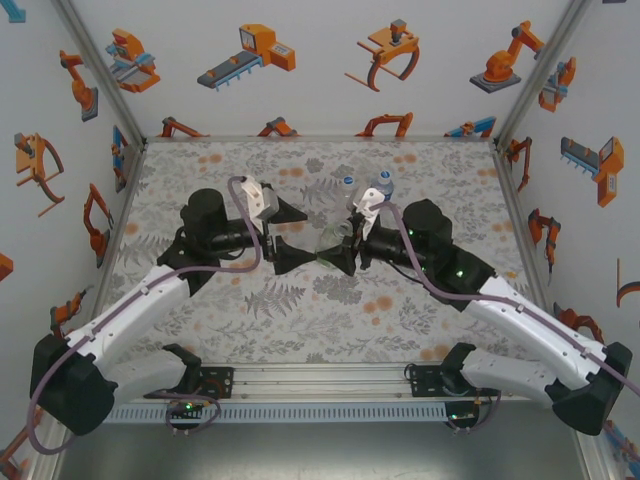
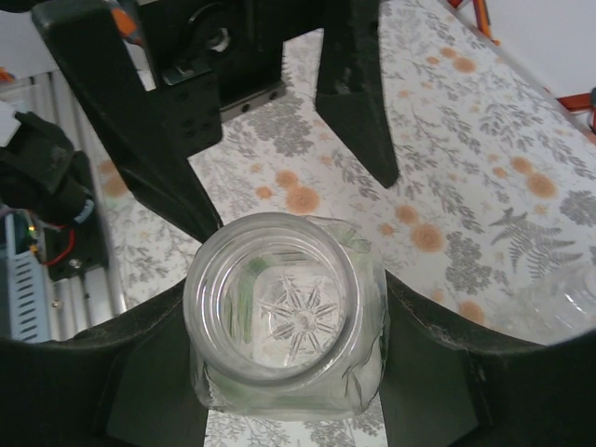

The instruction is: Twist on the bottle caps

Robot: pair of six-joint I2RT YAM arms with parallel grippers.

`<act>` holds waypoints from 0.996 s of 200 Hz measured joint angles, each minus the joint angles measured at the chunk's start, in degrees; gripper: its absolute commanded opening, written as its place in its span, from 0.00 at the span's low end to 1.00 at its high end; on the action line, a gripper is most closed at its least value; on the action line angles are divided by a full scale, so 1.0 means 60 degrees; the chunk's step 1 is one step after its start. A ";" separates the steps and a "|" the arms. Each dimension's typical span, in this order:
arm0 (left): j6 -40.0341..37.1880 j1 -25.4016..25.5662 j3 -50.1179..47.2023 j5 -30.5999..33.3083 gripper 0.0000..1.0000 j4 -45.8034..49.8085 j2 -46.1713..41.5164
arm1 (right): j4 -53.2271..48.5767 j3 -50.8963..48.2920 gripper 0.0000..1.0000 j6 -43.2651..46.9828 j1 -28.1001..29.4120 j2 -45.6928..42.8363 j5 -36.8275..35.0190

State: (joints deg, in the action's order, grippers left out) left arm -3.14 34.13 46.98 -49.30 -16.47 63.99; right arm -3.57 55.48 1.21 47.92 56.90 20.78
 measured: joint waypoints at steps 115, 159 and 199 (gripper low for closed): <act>0.1443 0.0820 0.0685 -0.2211 0.74 -0.1690 0.1319 | 0.1570 -0.0120 0.22 -0.1464 -0.0015 -0.0095 0.0583; 0.1483 0.1013 0.0965 -0.2262 0.58 -0.1723 0.1534 | 0.2233 -0.0120 0.22 -0.1785 -0.0018 -0.0025 0.0579; 0.1479 0.1042 0.0984 -0.2401 0.44 -0.1738 0.1541 | 0.2539 -0.0120 0.22 -0.2022 -0.0018 0.0073 0.0750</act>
State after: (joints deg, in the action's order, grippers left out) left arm 5.74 40.38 52.88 -63.70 -26.89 73.23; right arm 11.66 54.76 -10.92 47.81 57.34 25.28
